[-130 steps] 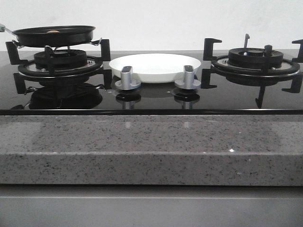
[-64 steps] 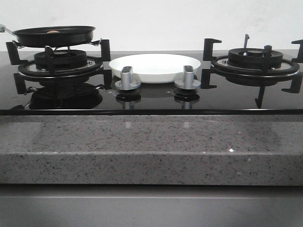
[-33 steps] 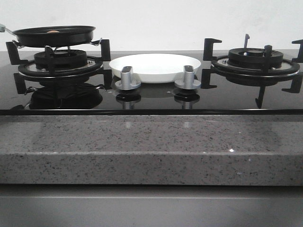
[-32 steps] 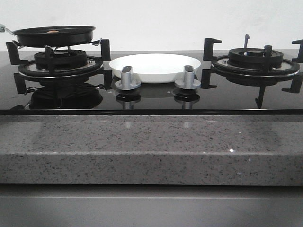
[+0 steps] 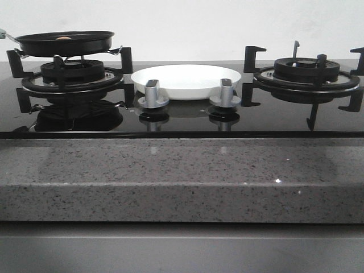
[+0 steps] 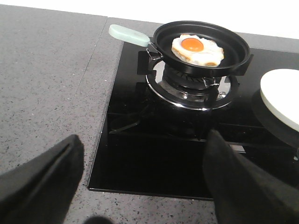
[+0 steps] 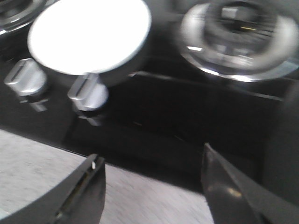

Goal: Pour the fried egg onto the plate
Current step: 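Lower the right gripper onto the rim of the white plate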

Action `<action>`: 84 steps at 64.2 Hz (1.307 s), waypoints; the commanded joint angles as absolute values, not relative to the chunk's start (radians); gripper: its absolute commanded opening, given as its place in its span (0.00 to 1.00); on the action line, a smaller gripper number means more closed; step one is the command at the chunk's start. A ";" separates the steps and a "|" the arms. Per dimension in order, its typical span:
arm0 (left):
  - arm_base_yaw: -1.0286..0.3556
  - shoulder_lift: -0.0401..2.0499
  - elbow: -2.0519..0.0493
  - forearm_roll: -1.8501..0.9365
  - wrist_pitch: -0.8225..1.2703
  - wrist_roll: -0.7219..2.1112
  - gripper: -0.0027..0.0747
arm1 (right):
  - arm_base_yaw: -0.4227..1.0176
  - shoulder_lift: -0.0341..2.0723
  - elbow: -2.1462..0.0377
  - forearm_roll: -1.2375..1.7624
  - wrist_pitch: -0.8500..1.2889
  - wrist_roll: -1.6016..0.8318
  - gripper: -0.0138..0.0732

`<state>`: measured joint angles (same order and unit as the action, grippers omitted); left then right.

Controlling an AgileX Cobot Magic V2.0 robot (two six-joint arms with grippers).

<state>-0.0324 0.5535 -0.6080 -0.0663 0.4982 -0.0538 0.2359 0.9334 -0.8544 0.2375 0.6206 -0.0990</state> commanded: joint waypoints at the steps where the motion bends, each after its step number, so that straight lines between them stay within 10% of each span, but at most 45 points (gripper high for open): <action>1: -0.032 0.563 -0.635 -0.057 0.415 -0.056 0.72 | 0.274 1.026 -0.956 0.256 0.551 -0.117 0.69; 84: -0.032 0.563 -0.635 -0.057 0.424 -0.056 0.72 | 0.287 1.981 -1.951 0.163 1.004 -0.129 0.69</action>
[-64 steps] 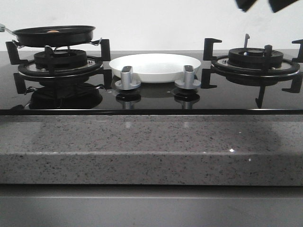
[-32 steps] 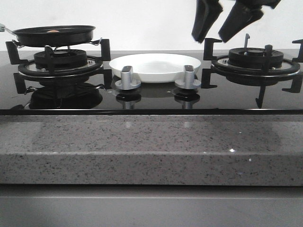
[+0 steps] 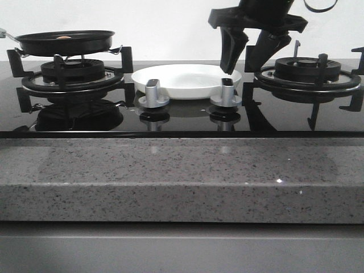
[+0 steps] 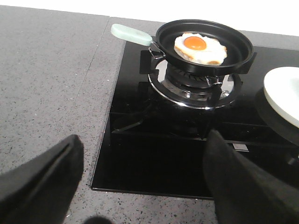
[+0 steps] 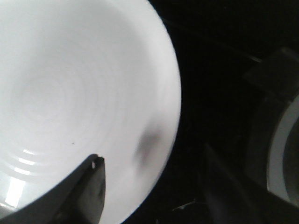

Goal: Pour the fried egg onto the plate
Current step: 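Lower the right gripper onto the rim of the white plate, then grip the plate rim and lift the plate toward the robot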

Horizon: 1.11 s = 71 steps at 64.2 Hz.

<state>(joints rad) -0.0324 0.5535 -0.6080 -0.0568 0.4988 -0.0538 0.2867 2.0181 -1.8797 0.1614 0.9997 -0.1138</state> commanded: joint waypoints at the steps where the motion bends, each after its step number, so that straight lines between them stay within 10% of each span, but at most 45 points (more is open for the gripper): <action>1: -0.032 0.563 -0.635 -0.057 0.424 -0.056 0.72 | 0.287 1.985 -1.957 0.162 1.010 -0.131 0.69; 54: -0.032 0.563 -0.635 -0.056 0.450 -0.056 0.72 | 0.224 2.035 -1.983 0.330 1.110 -0.231 0.69; 71: -0.032 0.563 -0.635 -0.056 0.472 -0.056 0.72 | 0.218 2.045 -1.983 0.353 1.109 -0.235 0.46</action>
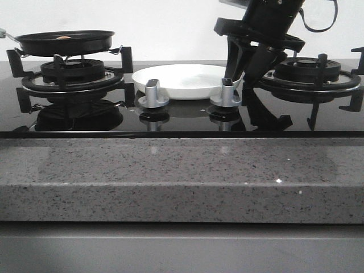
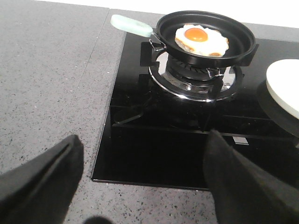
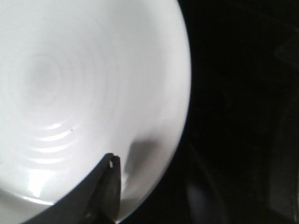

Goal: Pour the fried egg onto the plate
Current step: 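Grip the plate rim and lift the plate toward the robot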

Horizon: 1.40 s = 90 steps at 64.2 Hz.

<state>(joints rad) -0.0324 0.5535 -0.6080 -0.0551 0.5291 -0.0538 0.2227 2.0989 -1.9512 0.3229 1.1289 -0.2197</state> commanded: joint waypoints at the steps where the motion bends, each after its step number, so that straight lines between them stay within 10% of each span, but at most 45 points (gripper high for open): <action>1: -0.032 0.563 -0.635 -0.056 0.475 -0.056 0.72 | 0.218 2.045 -1.983 0.353 1.109 -0.235 0.45; 27: -0.032 0.563 -0.635 -0.056 0.476 -0.056 0.72 | 0.218 2.044 -1.986 0.356 1.041 -0.234 0.08; 65: -0.032 0.563 -0.635 -0.056 0.476 -0.056 0.72 | 0.231 1.907 -2.136 0.355 1.065 -0.160 0.08; 90: -0.032 0.563 -0.635 -0.055 0.476 -0.056 0.72 | 0.319 1.684 -1.738 0.341 0.922 -0.160 0.08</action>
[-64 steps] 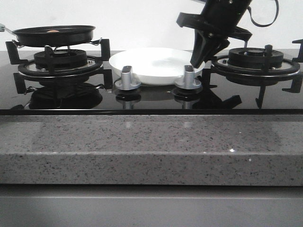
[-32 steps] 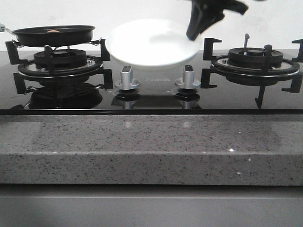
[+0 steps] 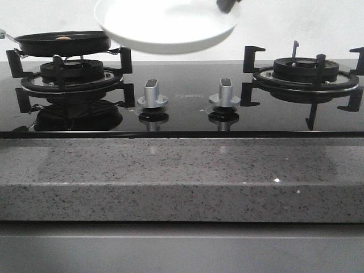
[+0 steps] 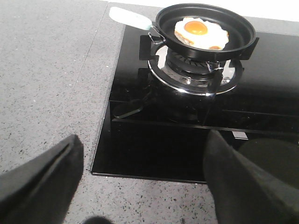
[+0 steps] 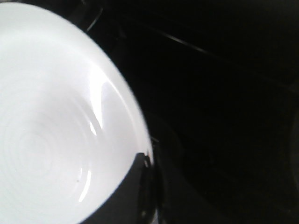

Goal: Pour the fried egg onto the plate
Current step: 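Grip the plate rim and lift the plate toward the robot, then reach the left gripper to the pale green pan handle and grasp it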

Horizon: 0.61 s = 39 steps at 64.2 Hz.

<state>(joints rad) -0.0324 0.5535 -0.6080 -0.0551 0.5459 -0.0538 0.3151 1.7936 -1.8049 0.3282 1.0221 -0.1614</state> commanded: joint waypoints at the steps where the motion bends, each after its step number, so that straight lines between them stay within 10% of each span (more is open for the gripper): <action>1: -0.032 0.563 -0.635 -0.055 0.476 -0.056 0.72 | 0.320 1.674 -1.719 0.341 0.914 -0.160 0.08; 39: -0.032 0.563 -0.635 -0.055 0.475 -0.056 0.72 | 0.325 1.573 -1.384 0.342 0.793 -0.160 0.08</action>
<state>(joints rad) -0.0324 0.5535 -0.6080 -0.0530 0.5476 -0.0538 0.3255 1.6250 -1.3611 0.3242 0.8433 -0.1591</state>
